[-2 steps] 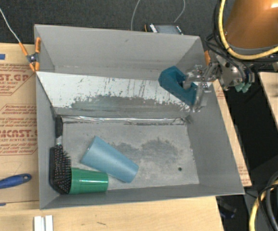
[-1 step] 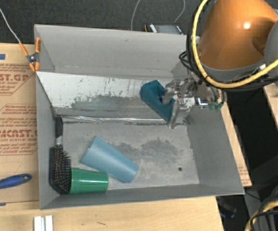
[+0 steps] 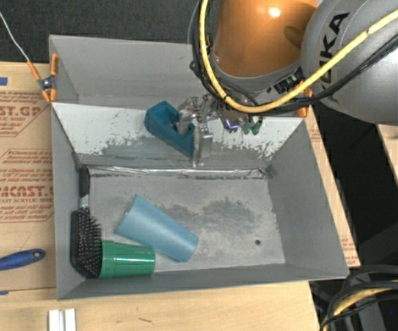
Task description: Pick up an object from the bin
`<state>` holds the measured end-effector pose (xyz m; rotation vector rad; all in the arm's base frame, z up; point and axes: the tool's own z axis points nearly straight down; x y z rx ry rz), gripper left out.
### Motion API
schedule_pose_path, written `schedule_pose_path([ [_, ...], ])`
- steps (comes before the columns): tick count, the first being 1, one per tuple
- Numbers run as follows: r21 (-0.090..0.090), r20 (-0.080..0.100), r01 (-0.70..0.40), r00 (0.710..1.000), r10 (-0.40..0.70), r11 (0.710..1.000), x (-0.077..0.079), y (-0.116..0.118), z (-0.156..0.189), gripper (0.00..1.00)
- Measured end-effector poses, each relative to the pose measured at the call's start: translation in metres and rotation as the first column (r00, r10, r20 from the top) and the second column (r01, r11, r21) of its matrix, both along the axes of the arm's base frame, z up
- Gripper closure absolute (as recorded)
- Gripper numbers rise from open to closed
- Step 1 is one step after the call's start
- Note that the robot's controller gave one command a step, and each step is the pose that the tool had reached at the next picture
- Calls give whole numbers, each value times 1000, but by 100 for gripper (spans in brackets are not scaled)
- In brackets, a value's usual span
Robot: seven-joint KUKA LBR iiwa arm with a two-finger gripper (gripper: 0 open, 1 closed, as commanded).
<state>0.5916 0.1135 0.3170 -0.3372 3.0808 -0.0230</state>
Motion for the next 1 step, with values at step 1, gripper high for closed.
schedule_pose_path([
  [1,-15,-19,-431,902,430,902,-19,73,-114,100],
])
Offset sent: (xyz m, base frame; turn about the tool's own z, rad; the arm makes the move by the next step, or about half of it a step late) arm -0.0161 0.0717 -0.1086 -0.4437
